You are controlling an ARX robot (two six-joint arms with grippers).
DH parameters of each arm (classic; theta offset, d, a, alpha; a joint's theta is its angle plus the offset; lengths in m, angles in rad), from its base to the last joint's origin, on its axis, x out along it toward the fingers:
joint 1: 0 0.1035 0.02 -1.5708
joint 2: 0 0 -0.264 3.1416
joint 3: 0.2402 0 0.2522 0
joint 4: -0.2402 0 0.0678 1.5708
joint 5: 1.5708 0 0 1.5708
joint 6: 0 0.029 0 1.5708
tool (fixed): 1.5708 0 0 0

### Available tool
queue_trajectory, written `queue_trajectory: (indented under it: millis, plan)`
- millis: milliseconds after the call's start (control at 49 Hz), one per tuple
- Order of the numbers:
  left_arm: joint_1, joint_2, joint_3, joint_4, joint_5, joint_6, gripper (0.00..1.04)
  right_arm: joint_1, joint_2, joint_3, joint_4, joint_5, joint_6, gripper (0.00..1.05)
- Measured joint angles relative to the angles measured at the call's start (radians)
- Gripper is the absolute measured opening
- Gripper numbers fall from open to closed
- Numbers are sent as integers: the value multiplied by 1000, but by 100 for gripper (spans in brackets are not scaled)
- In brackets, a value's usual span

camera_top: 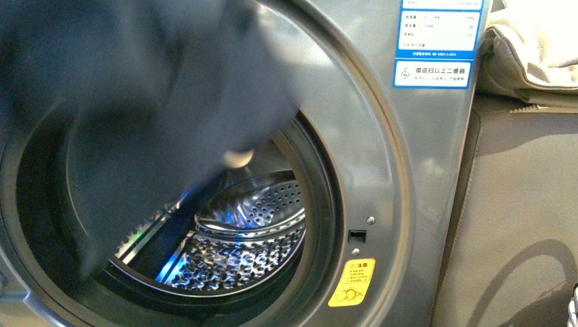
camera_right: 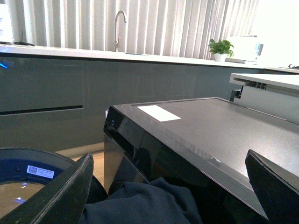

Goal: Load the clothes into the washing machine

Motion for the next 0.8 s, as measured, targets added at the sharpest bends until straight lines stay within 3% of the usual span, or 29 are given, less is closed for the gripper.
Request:
queue_trajectory:
  millis: [82, 163, 184, 265, 795]
  plan:
    - [27, 16, -29, 27, 13, -9, 14, 0, 0, 0, 0, 0, 0, 97]
    - [48, 51, -45, 63, 24, -14, 14, 25, -23, -66, 157, 170, -20, 97]
    - [51, 61, -47, 71, 24, -15, 14, 29, -33, -93, 226, 264, -22, 97]
    - [52, 96, -51, 98, 32, -14, 14, 28, -60, -135, 301, 341, -27, 97]
    - [42, 367, -82, 245, 3, -5, 14, -260, -383, -684, 481, 222, 99, 97]
